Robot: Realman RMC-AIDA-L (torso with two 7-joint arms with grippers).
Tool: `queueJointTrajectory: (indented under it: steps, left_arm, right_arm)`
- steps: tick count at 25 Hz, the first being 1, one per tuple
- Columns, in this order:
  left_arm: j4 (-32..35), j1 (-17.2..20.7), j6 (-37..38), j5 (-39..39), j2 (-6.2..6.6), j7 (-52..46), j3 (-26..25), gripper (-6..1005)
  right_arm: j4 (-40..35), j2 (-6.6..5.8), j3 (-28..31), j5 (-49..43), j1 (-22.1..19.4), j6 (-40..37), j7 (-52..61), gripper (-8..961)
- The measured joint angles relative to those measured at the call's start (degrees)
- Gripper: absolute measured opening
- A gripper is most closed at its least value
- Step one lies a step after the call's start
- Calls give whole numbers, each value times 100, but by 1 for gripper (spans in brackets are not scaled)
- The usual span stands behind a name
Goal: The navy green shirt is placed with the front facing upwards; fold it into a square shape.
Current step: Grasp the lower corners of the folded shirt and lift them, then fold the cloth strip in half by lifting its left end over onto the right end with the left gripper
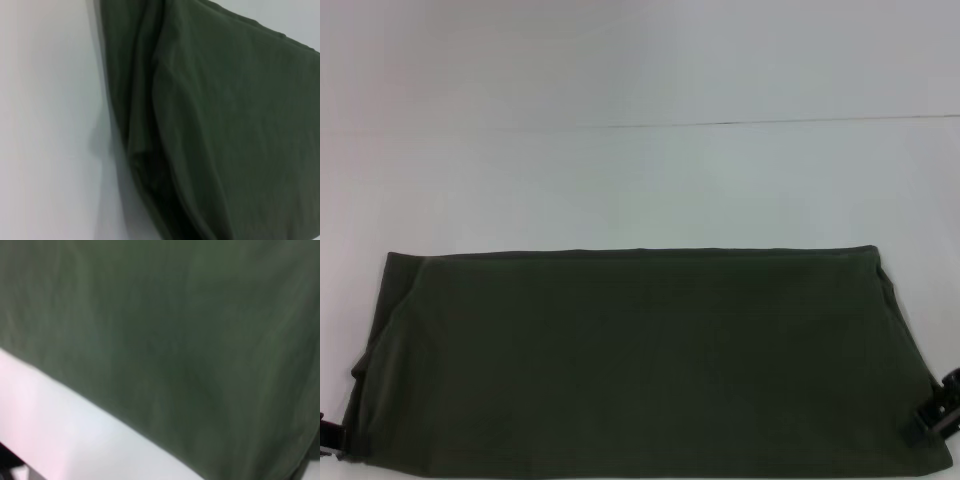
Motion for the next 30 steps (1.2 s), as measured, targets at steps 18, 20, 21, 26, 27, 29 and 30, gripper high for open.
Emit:
queueJointTrajectory:
  steps: [18, 20, 21, 26, 27, 29, 30]
  left_arm:
    - [384, 41, -55, 99, 99, -383, -60, 200]
    - [385, 44, -155, 100, 96, -404, -65, 221]
    - [399, 44, -197, 100, 96, -415, -77, 231]
    - [613, 46, -323, 71, 129, -409, -249, 282]
    - [621, 40, -350, 76, 141, -398, -260, 325]
    - [617, 10, -406, 75, 160, -378, -262, 412]
    - [618, 3, -421, 24, 160, -328, -262, 455]
  right_arm:
    - [-565, -105, 907, 212, -4, 93, -35, 655]
    - [-570, -96, 957, 355, -24, 109, -72, 655]
    - [-577, -93, 1015, 496, -47, 109, -111, 655]
    - [-564, -120, 1386, 1438, -251, 77, -532, 656]
    - [-519, -124, 1417, 1656, -310, 70, -673, 656]
    - [-359, -130, 1445, 2148, -442, 77, -1052, 656]
    - [-49, -117, 1455, 2641, -557, 96, -1578, 656]
